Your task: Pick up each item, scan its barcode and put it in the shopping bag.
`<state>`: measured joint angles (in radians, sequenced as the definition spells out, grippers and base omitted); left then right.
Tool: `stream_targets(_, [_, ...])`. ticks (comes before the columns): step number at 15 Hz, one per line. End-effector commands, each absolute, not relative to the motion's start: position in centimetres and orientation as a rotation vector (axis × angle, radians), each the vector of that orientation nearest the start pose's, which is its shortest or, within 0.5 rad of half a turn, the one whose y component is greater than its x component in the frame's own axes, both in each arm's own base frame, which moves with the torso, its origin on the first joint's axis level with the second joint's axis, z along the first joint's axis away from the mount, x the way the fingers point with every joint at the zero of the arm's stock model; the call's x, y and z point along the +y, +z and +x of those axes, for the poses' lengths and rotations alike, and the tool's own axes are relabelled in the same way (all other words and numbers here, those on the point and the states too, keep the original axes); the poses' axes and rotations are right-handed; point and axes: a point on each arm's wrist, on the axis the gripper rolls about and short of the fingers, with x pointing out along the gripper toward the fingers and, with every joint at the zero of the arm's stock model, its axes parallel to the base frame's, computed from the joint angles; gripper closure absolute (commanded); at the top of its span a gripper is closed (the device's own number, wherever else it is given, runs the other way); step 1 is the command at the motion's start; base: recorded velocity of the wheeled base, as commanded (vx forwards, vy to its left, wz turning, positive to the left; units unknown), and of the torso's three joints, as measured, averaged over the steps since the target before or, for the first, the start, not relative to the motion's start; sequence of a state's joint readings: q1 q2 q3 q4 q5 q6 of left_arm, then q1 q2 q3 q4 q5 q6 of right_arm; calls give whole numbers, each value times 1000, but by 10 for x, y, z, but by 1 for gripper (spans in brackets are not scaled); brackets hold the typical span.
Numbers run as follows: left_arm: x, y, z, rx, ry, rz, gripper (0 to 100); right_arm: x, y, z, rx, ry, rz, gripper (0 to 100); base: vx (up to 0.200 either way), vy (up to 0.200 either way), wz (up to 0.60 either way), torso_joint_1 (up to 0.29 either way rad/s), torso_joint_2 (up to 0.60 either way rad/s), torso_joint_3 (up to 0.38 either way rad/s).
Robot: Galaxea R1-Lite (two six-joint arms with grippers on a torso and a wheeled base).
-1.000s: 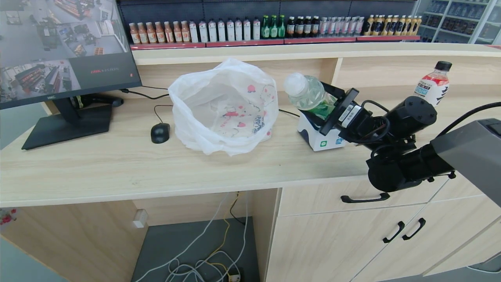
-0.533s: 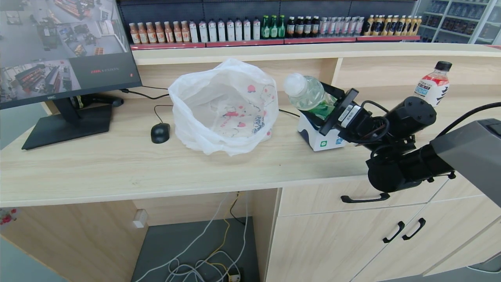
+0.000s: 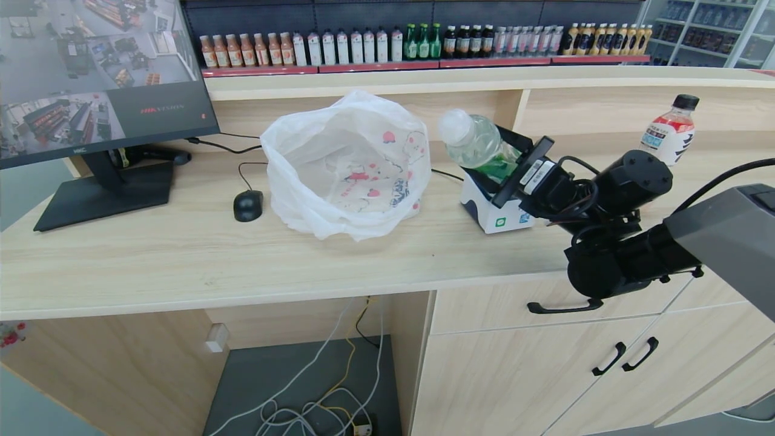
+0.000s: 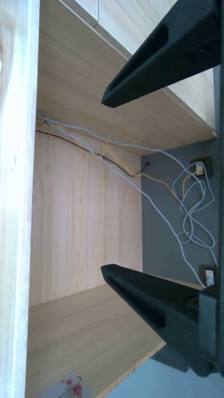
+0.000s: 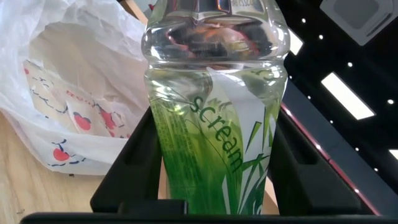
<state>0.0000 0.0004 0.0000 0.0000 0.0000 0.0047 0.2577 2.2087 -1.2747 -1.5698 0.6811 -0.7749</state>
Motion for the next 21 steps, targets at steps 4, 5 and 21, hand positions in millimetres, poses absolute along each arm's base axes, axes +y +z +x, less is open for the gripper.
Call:
stream_targets(4, [0, 75, -23, 0, 0, 5, 0, 123, 207, 402, -970, 595, -816, 100, 0, 0, 0, 0, 0, 0])
stream_targets(5, [0, 75, -23, 0, 0, 5, 0, 123, 209, 401, -971, 586, -813, 100, 0, 0, 0, 0, 0, 0])
stream_targets(21, [0, 75, -23, 0, 0, 5, 0, 142, 248, 371, -838, 420, -325, 100, 0, 0, 0, 0, 0, 0])
